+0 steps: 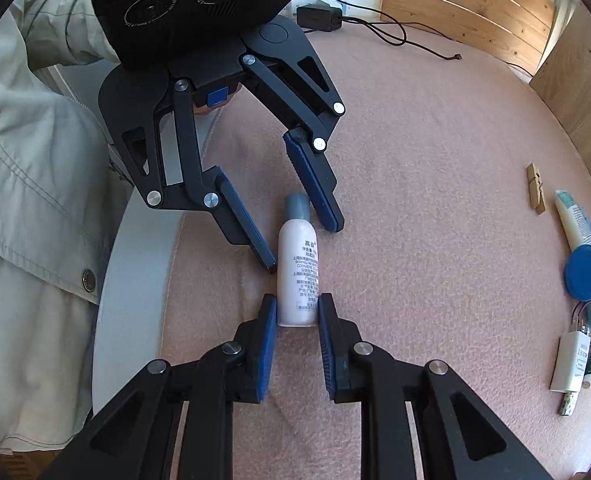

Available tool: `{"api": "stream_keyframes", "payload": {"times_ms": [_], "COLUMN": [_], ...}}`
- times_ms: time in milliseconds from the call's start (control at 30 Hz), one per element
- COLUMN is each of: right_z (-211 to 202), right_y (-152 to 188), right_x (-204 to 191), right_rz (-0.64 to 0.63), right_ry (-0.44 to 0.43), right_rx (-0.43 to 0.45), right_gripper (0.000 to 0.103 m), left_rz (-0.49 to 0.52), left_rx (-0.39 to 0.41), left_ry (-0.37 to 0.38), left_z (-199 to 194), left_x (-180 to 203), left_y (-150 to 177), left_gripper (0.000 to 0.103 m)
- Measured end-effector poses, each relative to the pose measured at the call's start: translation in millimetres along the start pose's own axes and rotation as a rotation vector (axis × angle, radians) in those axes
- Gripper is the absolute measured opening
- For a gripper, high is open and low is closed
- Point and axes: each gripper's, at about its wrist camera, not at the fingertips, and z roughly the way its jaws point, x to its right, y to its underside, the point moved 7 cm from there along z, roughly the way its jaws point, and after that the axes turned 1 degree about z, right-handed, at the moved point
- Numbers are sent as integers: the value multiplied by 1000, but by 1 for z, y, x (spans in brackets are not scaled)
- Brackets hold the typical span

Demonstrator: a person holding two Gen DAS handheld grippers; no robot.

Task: Organize objects
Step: 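Close the right gripper on the small white bottle while the left gripper comes beside it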

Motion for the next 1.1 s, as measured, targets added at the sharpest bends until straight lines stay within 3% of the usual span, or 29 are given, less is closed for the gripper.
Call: {"api": "stream_keyframes", "payload": {"times_ms": [500, 700, 933, 1100], "right_z": [-4, -10, -29, -42], "right_y": [-2, -6, -20, -26], "right_x": [-4, -5, -6, -7], "right_rz": [-26, -54, -99, -142], "right_ry": [5, -3, 19, 34], "right_rx": [-5, -52, -66, -40], "right_gripper": [18, 18, 18, 18], "left_rz": [1, 3, -10, 10], "left_rx": [1, 24, 71, 60], "left_ry": [47, 51, 26, -15], "left_z": [-6, -14, -39, -53], "left_x": [1, 2, -5, -3], "left_y": [0, -3, -11, -21], "left_gripper": [34, 33, 33, 32]}}
